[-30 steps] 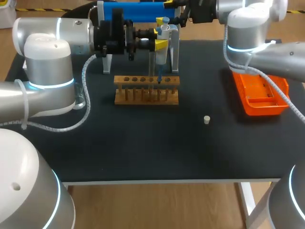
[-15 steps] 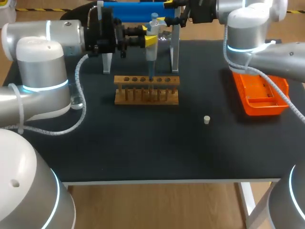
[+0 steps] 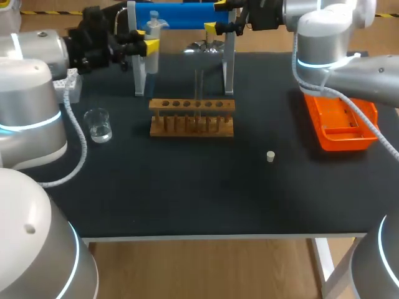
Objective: Invert the test tube, pick up the pipette, mount the tip to pipette, aspirate from beaker and dispense into the tube, eject the tip, return the pipette, and cap with the stopper.
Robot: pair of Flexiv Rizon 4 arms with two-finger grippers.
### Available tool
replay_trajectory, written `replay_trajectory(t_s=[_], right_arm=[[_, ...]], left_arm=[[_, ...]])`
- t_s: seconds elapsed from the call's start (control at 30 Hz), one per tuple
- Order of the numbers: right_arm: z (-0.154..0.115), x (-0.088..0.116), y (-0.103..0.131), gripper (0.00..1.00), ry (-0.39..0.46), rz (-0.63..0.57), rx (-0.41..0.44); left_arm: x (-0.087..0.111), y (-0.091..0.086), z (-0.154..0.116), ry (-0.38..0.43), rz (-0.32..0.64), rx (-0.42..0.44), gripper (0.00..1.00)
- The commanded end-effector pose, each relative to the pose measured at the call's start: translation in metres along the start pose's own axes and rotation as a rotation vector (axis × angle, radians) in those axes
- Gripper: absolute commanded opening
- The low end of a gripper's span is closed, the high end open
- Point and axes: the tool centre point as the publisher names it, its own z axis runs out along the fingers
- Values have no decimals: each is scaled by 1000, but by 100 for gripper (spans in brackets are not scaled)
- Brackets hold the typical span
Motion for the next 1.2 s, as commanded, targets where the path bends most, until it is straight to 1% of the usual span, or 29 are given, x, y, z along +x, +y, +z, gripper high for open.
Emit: replay_trajectory(t_s=[0.03, 0.27, 0.43, 0.57, 0.63, 0.8, 1.0, 1.2], right_arm=[[-1, -1, 1, 100, 4, 1, 4], [-1, -1, 1, 100, 4, 1, 4], [-1, -1, 1, 100, 4, 1, 4], [-1, -1, 1, 100, 4, 1, 4], [-1, -1, 1, 100, 4, 1, 4], [-1, -1, 1, 100, 4, 1, 4], [-1, -1, 1, 100, 4, 1, 4], [-1, -1, 1, 100, 4, 1, 4]], left_arm=[[-13, 0, -11, -33, 2, 15, 0], [-48, 11, -14, -137, -22, 19, 0], [-67, 14, -10, -216, -37, 39, 0], [-80, 14, -4, -251, -41, 46, 0], [-86, 14, -2, -271, -41, 49, 0], [-99, 15, 5, -343, -50, 26, 0], [-112, 16, 17, -397, -72, 24, 0], [-123, 14, 29, -448, -78, 3, 0]])
